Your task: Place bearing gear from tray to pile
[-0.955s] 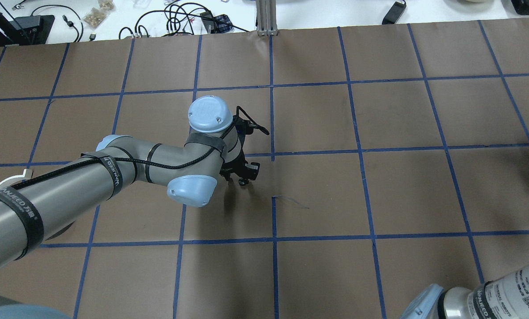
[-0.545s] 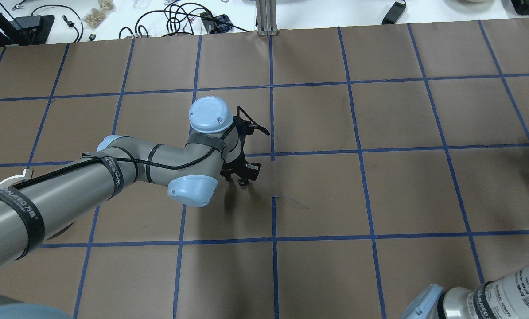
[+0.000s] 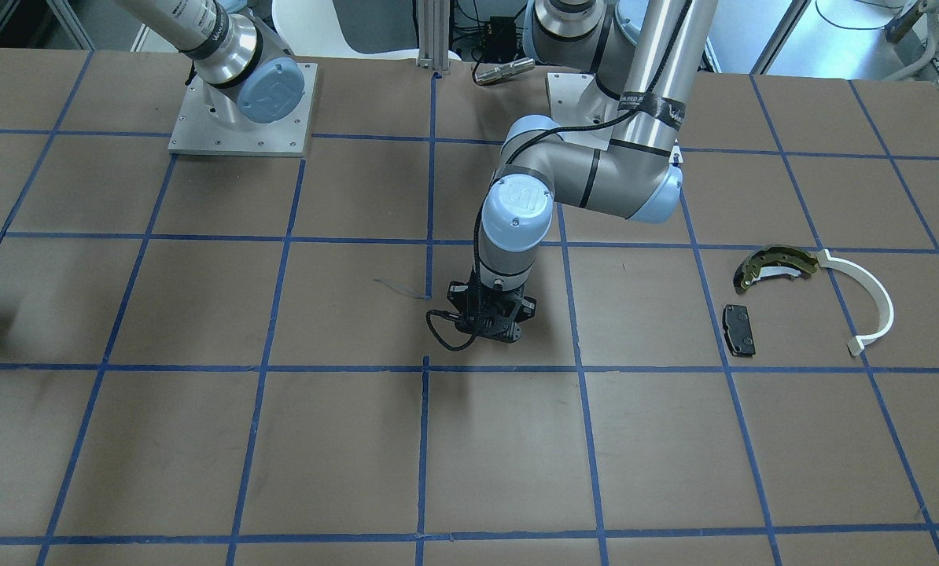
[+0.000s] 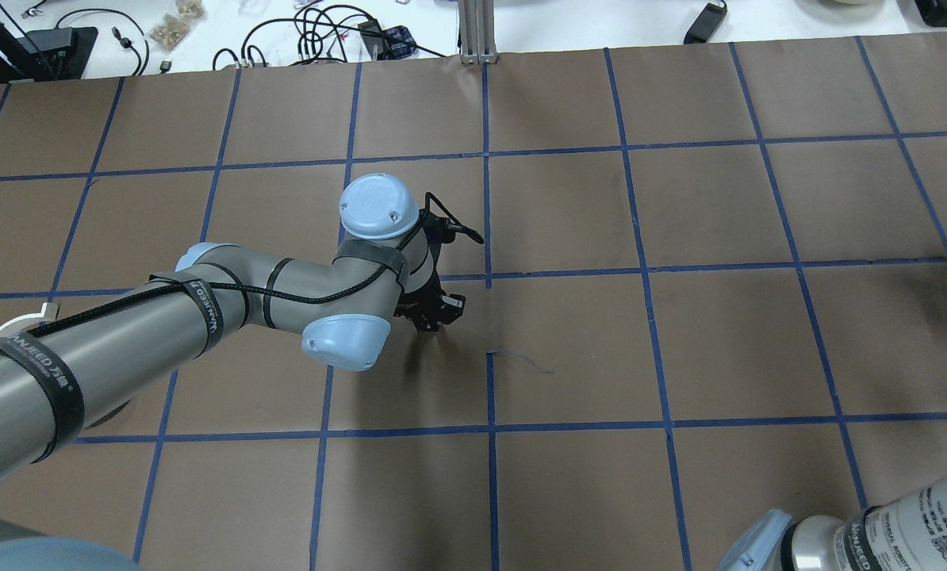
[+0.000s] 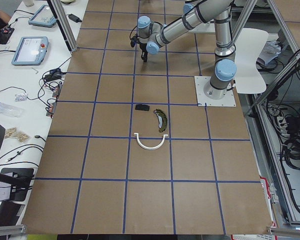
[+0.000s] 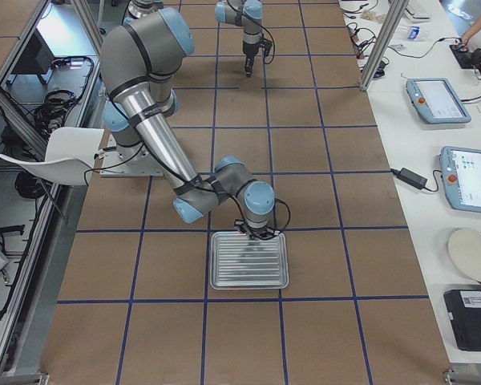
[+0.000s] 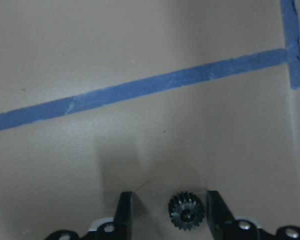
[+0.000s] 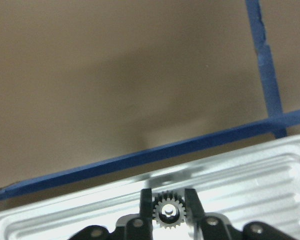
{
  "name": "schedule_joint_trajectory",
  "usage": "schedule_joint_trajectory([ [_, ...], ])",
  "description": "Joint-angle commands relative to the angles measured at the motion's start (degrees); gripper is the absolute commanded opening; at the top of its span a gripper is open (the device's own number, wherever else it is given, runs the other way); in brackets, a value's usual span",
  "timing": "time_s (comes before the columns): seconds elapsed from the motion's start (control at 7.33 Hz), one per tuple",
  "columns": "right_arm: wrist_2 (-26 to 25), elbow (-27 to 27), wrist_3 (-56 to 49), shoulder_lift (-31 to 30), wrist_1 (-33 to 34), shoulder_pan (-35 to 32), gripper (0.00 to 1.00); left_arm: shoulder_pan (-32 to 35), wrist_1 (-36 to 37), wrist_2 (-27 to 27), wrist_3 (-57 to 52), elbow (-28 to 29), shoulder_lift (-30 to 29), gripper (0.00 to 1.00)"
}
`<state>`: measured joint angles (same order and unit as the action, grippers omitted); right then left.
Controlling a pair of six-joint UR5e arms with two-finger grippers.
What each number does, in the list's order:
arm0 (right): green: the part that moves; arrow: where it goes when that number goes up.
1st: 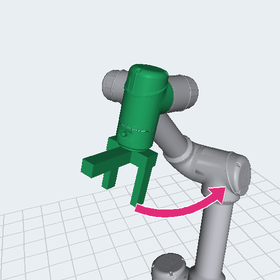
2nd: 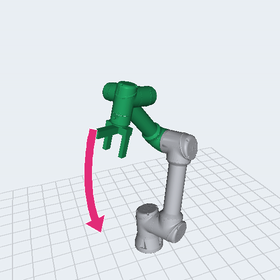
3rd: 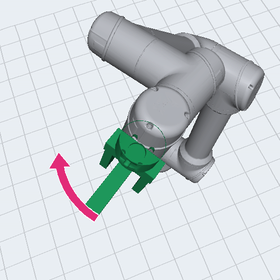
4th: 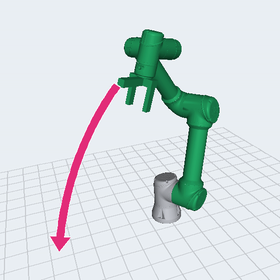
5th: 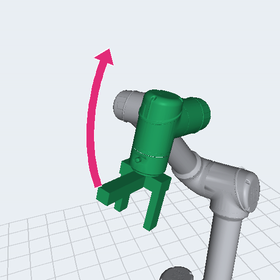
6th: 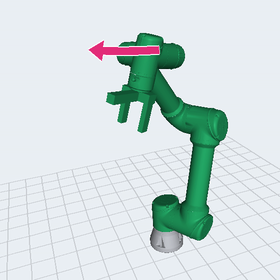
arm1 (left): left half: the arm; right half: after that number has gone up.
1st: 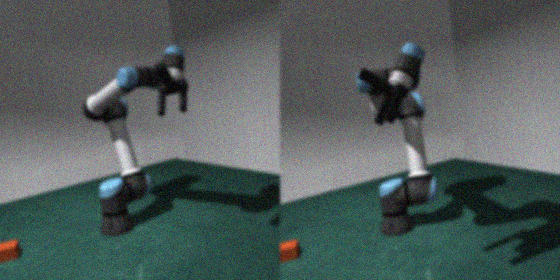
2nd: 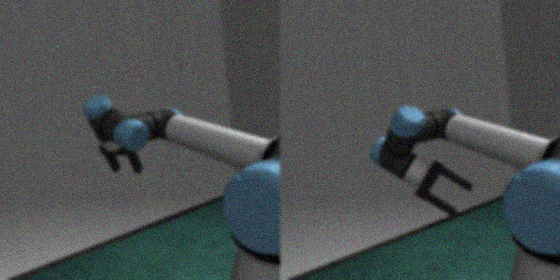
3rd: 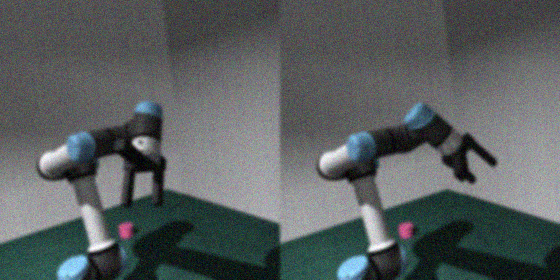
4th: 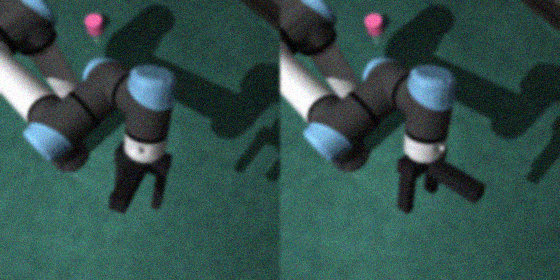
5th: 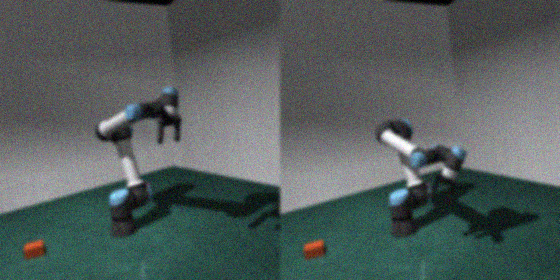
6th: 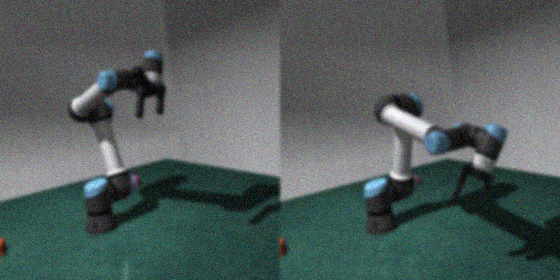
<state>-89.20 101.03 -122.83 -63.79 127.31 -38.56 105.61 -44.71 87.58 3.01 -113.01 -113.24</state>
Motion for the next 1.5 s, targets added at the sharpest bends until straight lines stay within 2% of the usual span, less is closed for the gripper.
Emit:
schedule_joint_trajectory([
  [0.0, -0.3, 0.3, 12.6, -6.1, -3.7, -5.0, 0.18, -0.1, -0.2, 0.1, -0.5, 0.9, 0.0, 0.00],
  [0.14, -0.1, 0.4, 23.6, -8.7, -7.7, -8.8, 0.18, -0.5, -2.7, 0.8, -0.8, 3.3, 1.3, 0.00],
  [0.41, -1.0, 1.2, 45.2, -11.4, -8.2, -21.9, 0.18, -3.6, -15.6, 2.8, -1.9, 11.5, 2.6, 0.00],
  [0.68, -0.2, 3.8, 66.0, -13.7, -8.5, -31.4, 0.18, -13.5, -26.5, 4.2, -10.6, 17.3, 5.2, 0.00],
  [0.82, 0.0, 5.6, 76.1, -14.2, -7.5, -37.1, 0.18, -19.3, -28.7, 8.8, -15.4, 17.4, 6.1, 0.00],
  [0.95, 0.1, 6.0, 89.0, -14.3, -7.4, -43.2, 0.18, -23.9, -30.4, 10.8, -18.0, 16.4, 7.5, 0.00],
  [1.23, 0.0, 6.1, 114.8, -13.6, -7.3, -57.3, 0.18, -31.0, -29.7, 14.2, -22.0, 14.5, 9.1, 0.00],
  [1.36, 0.7, 6.3, 125.7, -12.7, -5.6, -64.4, 0.18, -35.4, -29.6, 14.0, -26.7, 14.0, 9.0, 0.00],
])
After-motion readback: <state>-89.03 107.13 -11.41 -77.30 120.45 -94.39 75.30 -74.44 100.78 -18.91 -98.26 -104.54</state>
